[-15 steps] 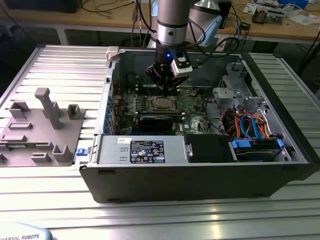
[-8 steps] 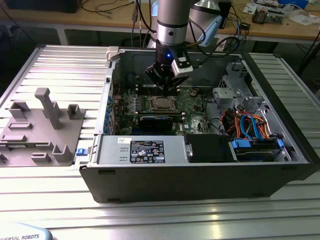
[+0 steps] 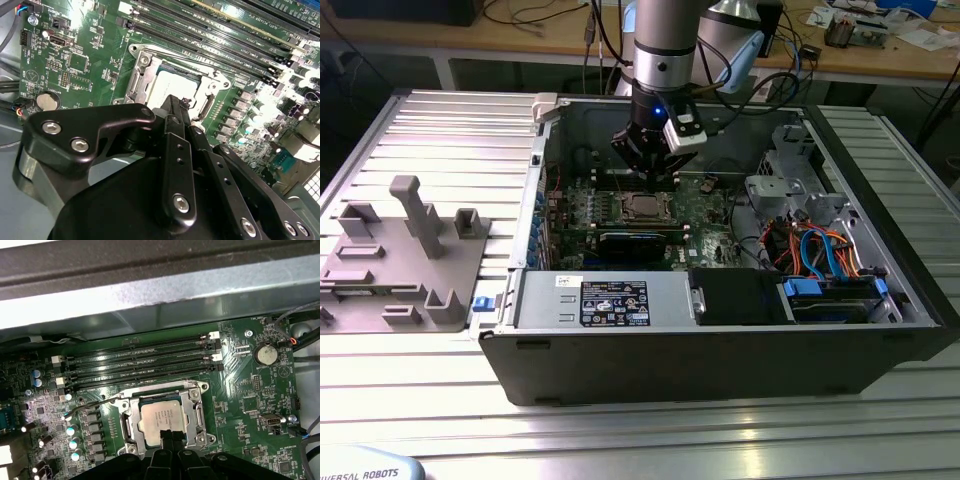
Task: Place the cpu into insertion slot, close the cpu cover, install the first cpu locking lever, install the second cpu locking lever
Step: 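Install the first cpu locking lever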
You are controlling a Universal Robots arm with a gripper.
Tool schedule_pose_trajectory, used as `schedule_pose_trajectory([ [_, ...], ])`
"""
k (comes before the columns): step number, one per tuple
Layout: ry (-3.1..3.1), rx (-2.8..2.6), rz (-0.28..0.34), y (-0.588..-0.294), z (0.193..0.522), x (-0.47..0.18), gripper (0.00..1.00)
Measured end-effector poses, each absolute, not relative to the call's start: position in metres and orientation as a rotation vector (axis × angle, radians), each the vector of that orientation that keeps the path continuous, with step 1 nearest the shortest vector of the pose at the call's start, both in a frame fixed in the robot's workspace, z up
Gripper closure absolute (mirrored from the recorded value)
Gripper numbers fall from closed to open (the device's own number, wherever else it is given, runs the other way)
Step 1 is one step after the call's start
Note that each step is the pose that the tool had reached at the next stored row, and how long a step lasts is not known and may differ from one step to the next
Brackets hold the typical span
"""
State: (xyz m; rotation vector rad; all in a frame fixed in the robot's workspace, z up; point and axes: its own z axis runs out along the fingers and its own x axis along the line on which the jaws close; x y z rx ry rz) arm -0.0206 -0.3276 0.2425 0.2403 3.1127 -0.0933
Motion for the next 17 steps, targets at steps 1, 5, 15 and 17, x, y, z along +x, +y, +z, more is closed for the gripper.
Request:
schedule_pose_trajectory([
  [1,3.113,0.236,-0.093,-0.3276,0.2425,-0.0206,0.89],
  [5,3.114,0.226,-0.093,-0.3276,0.2425,-0.0206,0.89],
  [15,3.115,0.203,-0.093,-0.3276,0.2425,-0.0206,0.89],
  [17,3.115,0.2,-0.093,-0.3276,0.2425,-0.0206,0.89],
])
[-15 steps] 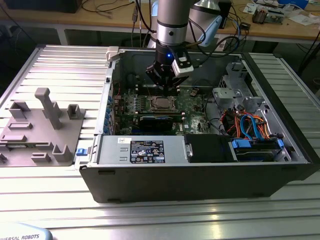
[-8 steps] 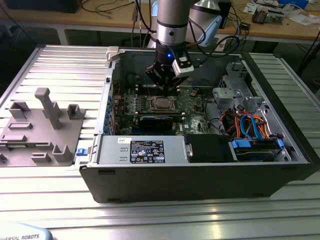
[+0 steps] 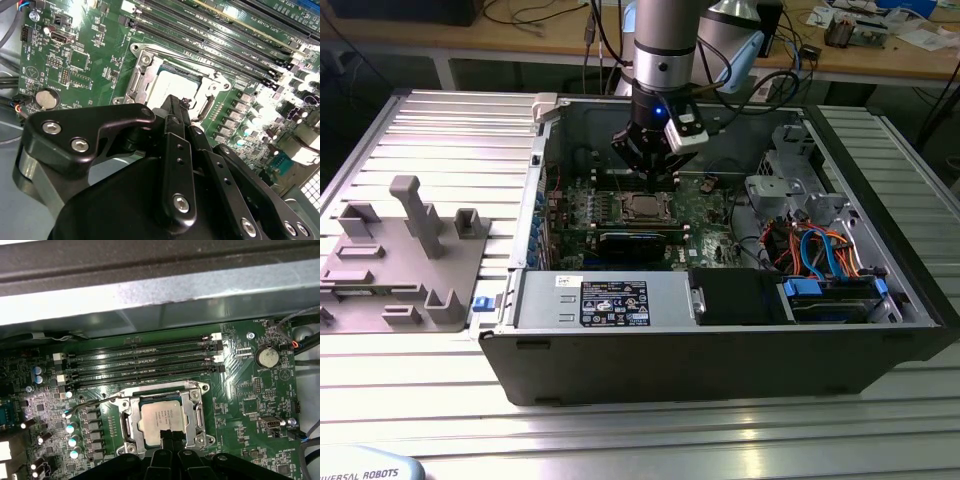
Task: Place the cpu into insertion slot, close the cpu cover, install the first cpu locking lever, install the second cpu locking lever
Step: 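Install the first cpu locking lever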
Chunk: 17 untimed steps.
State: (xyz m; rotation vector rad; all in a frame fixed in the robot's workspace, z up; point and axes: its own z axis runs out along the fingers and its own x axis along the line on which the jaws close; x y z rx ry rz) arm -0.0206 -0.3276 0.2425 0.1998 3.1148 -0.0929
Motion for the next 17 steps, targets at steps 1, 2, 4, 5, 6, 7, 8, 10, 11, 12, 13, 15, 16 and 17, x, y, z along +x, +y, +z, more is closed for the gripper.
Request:
schedule_pose_trajectory([
  [1,3.115,0.198,-0.093,-0.3276,0.2425,-0.0206,0.89],
  [2,3.115,0.194,-0.093,-0.3276,0.2425,-0.0206,0.89],
  [4,3.115,0.19,-0.093,-0.3276,0.2425,-0.0206,0.89],
  [5,3.115,0.187,-0.093,-0.3276,0.2425,-0.0206,0.89],
  [6,3.115,0.185,-0.093,-0.3276,0.2425,-0.0206,0.89],
  [7,3.116,0.183,-0.093,-0.3276,0.2425,-0.0206,0.89],
  [8,3.116,0.181,-0.093,-0.3276,0.2425,-0.0206,0.89],
  [10,3.116,0.176,-0.093,-0.3276,0.2425,-0.0206,0.89],
  [11,3.116,0.174,-0.093,-0.3276,0.2425,-0.0206,0.89],
  [12,3.116,0.171,-0.093,-0.3276,0.2425,-0.0206,0.89],
  [13,3.116,0.168,-0.093,-0.3276,0.2425,-0.0206,0.89],
  [15,3.116,0.165,-0.093,-0.3276,0.2425,-0.0206,0.89],
  [16,3.116,0.163,-0.093,-0.3276,0.2425,-0.0206,0.89],
  [17,3.116,0.161,-0.093,-0.3276,0.2425,-0.0206,0.89],
])
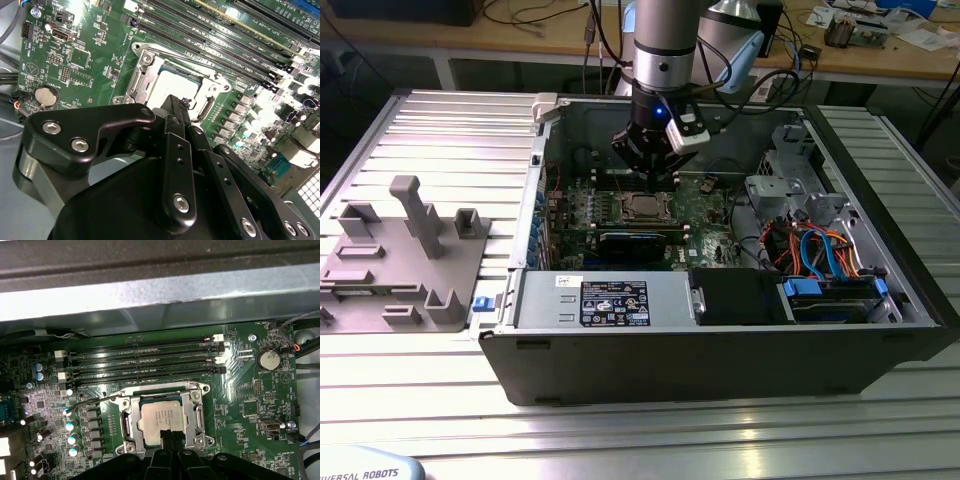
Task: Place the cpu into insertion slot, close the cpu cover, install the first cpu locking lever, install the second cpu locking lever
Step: 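Install the first cpu locking lever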
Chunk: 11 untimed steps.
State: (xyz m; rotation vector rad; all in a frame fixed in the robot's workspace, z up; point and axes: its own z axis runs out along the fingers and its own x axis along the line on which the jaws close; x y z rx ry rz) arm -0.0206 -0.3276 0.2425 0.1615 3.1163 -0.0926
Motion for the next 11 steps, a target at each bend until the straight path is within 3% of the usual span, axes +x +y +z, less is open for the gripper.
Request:
schedule_pose_trajectory([
  [11,3.117,0.135,-0.092,-0.3276,0.2425,-0.0206,0.89],
])
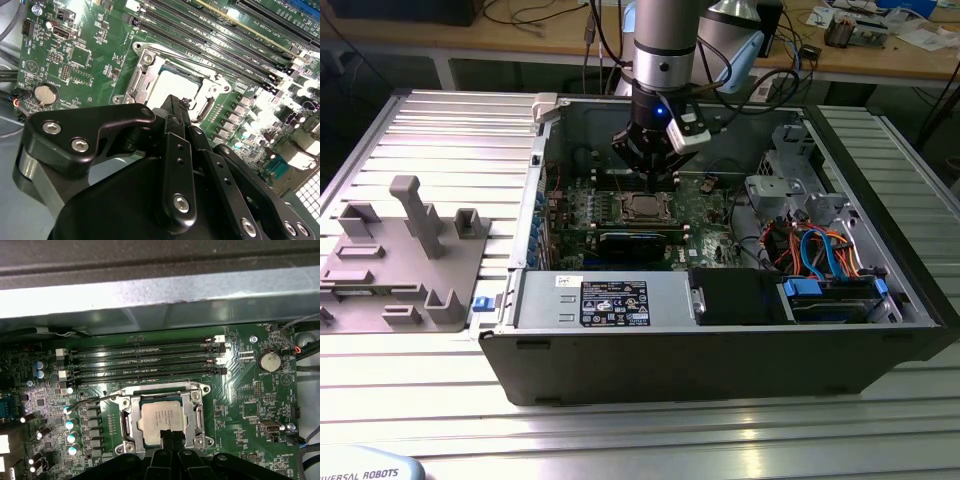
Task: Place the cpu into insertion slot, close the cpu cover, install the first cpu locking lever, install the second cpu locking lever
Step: 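Install the first cpu locking lever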
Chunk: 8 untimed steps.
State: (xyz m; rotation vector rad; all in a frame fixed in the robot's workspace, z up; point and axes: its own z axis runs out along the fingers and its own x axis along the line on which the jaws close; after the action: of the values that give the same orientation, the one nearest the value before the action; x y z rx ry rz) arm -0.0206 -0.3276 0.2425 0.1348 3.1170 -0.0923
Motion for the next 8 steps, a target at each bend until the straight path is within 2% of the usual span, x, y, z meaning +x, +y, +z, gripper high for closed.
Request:
schedule_pose_trajectory([
  [8,3.117,0.122,-0.092,-0.3276,0.2425,-0.0206,0.89],
])
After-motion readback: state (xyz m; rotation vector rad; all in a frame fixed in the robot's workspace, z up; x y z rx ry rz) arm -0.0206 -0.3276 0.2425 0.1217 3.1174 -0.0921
